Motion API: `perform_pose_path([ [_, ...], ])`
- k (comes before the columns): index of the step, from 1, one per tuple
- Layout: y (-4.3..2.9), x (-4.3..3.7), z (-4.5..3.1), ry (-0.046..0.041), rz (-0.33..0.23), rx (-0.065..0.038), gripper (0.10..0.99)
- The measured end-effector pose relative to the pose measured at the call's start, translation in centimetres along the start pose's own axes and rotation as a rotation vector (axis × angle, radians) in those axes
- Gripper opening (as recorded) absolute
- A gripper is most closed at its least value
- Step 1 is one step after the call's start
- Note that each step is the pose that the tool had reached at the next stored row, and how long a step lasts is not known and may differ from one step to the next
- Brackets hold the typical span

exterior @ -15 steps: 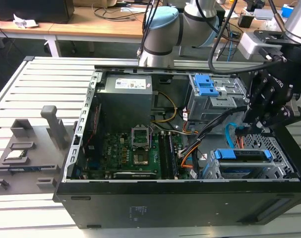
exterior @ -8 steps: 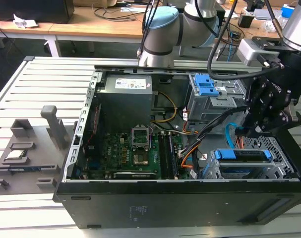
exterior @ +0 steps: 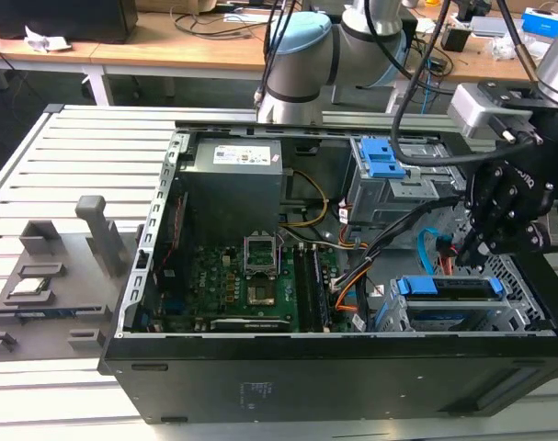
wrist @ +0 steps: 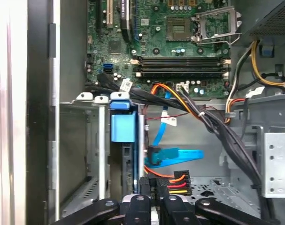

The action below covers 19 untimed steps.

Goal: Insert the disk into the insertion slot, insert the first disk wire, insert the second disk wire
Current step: 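Insert the first disk wire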

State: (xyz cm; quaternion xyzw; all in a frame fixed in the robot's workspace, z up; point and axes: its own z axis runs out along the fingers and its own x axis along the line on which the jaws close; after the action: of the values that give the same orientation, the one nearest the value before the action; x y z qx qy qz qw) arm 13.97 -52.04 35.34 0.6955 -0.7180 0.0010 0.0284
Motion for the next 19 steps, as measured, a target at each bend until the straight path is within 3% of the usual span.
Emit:
perform_pose_path([
  [4, -0.07, 1.18, 0.35, 0.0007, 0.0, 0.0, 0.169],
  [10, -0.44, 1.18, 1.09, 0.001, 0.0, 0.0, 0.169],
  [19, -0.57, 1.18, 1.06, 0.0008, 0.0, 0.0, 0.169],
])
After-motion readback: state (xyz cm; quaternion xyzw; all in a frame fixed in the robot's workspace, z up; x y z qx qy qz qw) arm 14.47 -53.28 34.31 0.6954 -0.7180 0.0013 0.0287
